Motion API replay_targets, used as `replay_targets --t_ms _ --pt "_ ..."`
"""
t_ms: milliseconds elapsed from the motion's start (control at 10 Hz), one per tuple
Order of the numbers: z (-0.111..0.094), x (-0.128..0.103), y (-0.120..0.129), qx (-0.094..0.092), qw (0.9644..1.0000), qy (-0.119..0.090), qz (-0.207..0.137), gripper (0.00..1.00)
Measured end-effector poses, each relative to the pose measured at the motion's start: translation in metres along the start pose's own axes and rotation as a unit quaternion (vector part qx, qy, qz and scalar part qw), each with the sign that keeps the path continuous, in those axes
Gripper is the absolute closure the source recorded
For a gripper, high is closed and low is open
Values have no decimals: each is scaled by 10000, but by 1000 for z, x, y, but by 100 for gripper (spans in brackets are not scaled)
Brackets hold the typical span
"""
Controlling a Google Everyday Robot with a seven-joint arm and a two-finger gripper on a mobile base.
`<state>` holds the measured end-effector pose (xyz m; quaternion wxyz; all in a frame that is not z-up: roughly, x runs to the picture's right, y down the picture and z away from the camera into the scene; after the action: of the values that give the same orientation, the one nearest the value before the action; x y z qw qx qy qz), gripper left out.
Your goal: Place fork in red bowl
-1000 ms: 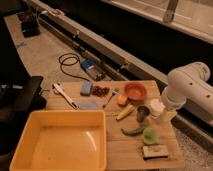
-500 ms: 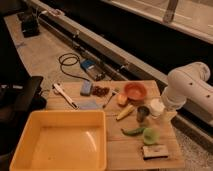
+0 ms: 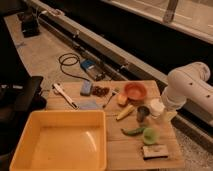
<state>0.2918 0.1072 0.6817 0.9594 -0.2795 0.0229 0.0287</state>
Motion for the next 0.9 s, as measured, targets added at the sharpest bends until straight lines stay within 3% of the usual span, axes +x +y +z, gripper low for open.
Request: replay_targets --t_ms 700,900 --pt "0 0 1 -6 10000 14 -8 35" --pt "-4 4 -2 114 9996 219 -147 35"
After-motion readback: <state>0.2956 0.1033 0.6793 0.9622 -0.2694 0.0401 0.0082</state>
